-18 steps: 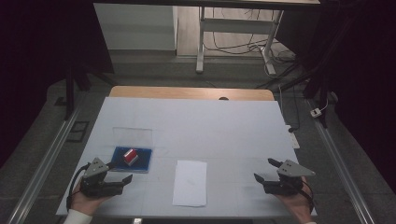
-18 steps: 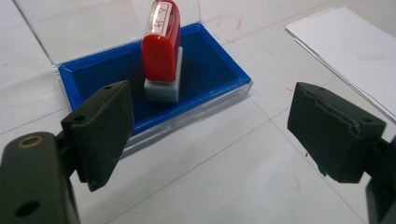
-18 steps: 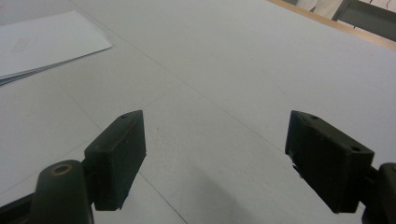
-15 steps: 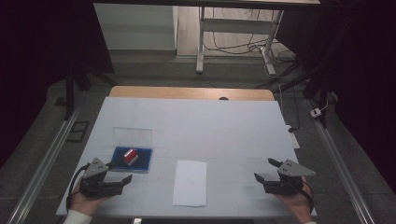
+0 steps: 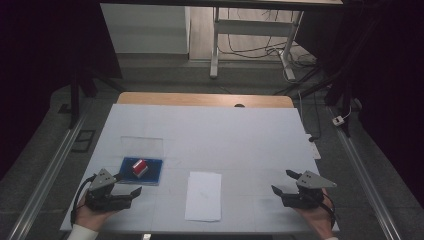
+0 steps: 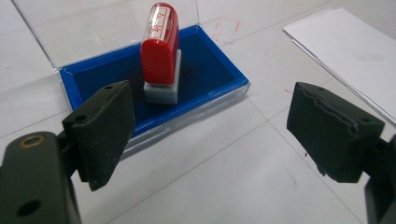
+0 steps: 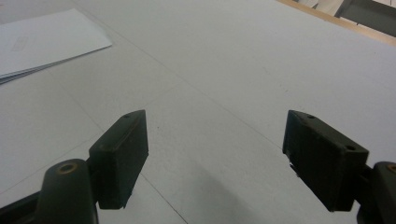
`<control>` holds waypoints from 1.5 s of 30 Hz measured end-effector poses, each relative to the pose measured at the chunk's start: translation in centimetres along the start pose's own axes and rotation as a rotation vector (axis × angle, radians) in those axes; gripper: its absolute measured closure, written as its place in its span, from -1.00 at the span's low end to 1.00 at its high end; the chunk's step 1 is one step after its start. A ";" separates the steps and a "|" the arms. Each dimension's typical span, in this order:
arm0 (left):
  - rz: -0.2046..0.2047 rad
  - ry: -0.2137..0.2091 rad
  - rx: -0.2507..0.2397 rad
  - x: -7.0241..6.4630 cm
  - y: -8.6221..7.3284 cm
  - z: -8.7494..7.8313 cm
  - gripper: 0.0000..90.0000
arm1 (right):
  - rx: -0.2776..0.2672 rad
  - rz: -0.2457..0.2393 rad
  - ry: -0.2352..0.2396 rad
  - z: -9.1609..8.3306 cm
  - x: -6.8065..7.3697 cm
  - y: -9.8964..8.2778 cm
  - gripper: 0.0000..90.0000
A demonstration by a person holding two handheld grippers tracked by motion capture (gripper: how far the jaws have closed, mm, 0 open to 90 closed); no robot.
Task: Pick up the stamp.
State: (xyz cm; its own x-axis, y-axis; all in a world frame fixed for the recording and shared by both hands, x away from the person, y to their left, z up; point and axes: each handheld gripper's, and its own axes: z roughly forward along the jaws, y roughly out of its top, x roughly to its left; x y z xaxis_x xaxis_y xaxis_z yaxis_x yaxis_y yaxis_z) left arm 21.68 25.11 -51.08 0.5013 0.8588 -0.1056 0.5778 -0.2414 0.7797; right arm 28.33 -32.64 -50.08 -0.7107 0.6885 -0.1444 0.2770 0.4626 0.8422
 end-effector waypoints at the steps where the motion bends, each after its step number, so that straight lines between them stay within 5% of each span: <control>1: 0.002 0.001 -0.001 0.0 0.0 0.0 -0.66 | 0.000 0.000 0.002 0.0 0.0 0.0 -0.51; 11: 0.019 0.011 -0.011 -0.5 0.9 -0.6 -0.62 | -0.001 -0.001 0.005 0.1 0.1 0.0 -0.51; 23: 0.029 0.024 0.032 -0.5 3.1 -1.0 -0.61 | -0.004 -0.006 0.006 0.1 0.2 0.3 -0.50; 35: 0.092 0.034 0.113 -0.2 6.5 1.0 -0.53 | 0.017 -0.014 0.012 0.3 0.4 0.2 -0.48; 45: 0.075 0.063 0.153 1.1 7.1 2.3 -0.38 | 0.027 -0.023 0.015 0.5 0.5 0.2 -0.47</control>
State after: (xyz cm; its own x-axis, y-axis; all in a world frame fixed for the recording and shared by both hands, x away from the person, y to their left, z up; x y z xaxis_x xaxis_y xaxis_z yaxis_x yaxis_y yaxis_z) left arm 27.84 23.33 -47.12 0.5081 0.8612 -0.0086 0.6342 -0.3674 0.6803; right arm 28.33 -31.96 -50.25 -0.7267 0.6692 -0.1550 0.2784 0.4932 0.8242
